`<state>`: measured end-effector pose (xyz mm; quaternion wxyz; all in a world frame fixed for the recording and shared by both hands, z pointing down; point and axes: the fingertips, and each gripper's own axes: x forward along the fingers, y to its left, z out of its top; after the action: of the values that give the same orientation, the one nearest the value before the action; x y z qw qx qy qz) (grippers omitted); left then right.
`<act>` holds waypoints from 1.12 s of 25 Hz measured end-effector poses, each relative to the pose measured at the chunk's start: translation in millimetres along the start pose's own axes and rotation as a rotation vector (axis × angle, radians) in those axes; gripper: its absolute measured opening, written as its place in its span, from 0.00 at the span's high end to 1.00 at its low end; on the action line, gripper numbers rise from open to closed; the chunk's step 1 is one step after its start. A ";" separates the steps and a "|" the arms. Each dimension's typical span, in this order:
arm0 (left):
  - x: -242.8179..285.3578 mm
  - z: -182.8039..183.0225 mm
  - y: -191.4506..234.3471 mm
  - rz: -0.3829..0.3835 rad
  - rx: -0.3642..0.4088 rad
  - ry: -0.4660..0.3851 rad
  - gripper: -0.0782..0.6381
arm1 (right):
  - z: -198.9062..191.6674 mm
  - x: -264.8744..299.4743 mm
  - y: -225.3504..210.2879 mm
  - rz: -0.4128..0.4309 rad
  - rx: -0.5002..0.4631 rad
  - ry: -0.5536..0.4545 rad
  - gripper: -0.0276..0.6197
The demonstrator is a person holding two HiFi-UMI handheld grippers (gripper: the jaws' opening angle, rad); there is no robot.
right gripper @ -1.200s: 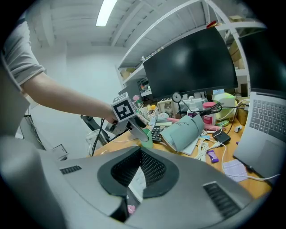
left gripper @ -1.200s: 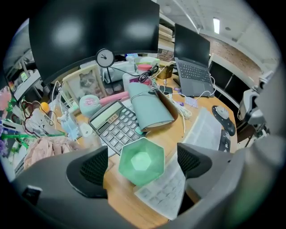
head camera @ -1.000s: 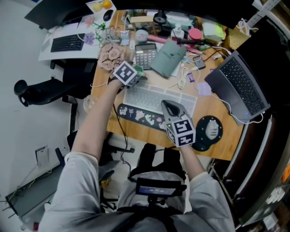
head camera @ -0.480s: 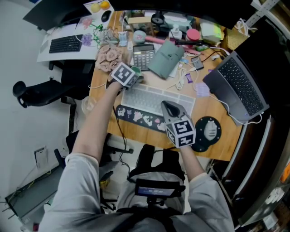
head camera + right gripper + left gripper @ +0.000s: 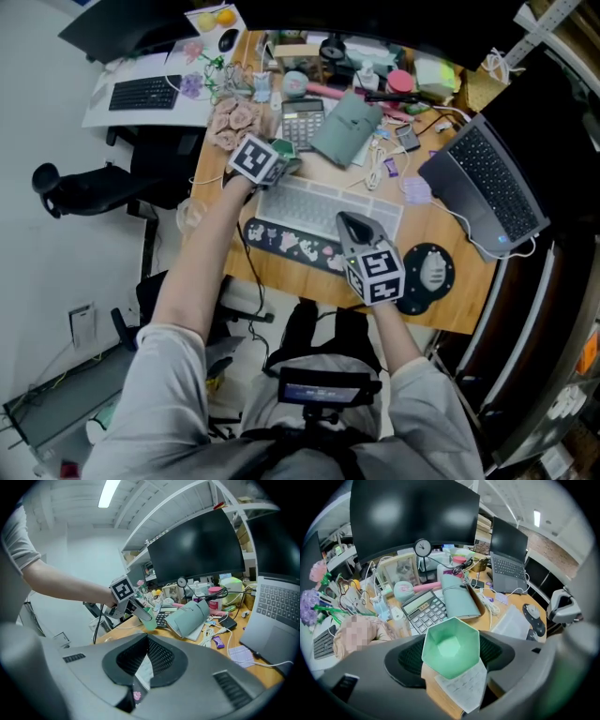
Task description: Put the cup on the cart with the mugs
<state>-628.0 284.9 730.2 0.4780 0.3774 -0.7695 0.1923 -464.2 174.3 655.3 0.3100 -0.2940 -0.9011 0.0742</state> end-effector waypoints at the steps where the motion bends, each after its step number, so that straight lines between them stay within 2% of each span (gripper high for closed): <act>1: -7.0 4.3 -4.6 -0.006 -0.003 -0.028 0.42 | 2.2 -2.1 1.5 -0.003 -0.004 -0.001 0.95; 6: -53.9 9.0 -20.4 0.027 -0.018 -0.128 0.42 | 12.2 -13.7 7.9 -0.019 -0.048 -0.018 0.95; 9: -87.9 16.1 -33.0 0.043 -0.021 -0.226 0.42 | 23.0 -25.3 14.9 -0.033 -0.059 -0.028 0.95; 12: -122.7 17.7 -35.9 0.094 -0.027 -0.313 0.42 | 34.0 -36.6 20.4 -0.057 -0.088 -0.040 0.95; 16: -171.8 20.1 -57.3 0.126 -0.018 -0.467 0.42 | 42.7 -53.6 31.0 -0.088 -0.111 -0.062 0.95; 21: -227.5 16.6 -81.9 0.221 -0.032 -0.641 0.42 | 45.5 -77.5 39.4 -0.136 -0.115 -0.073 0.95; 24: -246.8 11.4 -96.1 0.236 -0.018 -0.697 0.42 | 44.0 -89.0 46.5 -0.165 -0.095 -0.090 0.95; 28: -258.3 4.9 -114.5 0.198 0.006 -0.735 0.42 | 43.2 -106.5 55.5 -0.220 -0.071 -0.131 0.95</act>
<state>-476.8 310.8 493.0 0.1482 0.3463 -0.9218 0.0916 -395.8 160.4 548.5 0.2464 -0.1985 -0.9482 0.0268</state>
